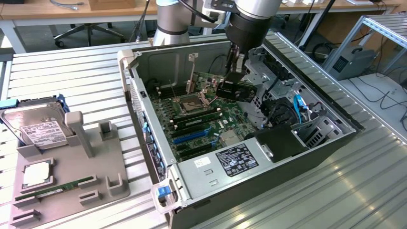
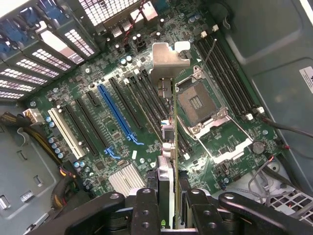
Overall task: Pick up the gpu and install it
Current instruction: 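Insert the gpu into the slot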
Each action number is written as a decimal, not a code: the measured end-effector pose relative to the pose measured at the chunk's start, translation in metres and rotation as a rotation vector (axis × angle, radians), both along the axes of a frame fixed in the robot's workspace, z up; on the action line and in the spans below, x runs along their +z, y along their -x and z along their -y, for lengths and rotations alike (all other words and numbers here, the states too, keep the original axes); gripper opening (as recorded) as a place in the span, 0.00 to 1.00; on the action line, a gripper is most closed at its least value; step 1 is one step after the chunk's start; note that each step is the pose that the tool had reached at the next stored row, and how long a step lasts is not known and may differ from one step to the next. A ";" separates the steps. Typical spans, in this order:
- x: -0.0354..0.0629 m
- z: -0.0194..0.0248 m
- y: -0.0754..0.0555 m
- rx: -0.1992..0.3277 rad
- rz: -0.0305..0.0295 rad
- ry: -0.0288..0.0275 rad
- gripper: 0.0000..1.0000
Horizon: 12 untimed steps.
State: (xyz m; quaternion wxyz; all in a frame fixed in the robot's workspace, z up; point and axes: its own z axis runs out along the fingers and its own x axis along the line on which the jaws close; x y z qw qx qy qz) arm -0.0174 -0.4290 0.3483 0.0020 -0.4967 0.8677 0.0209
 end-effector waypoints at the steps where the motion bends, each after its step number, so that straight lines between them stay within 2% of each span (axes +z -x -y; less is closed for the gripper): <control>1: 0.0000 0.0000 0.000 0.001 0.0000 0.0000 0.27; 12: 0.0000 0.0000 0.000 0.015 0.0000 0.0000 0.27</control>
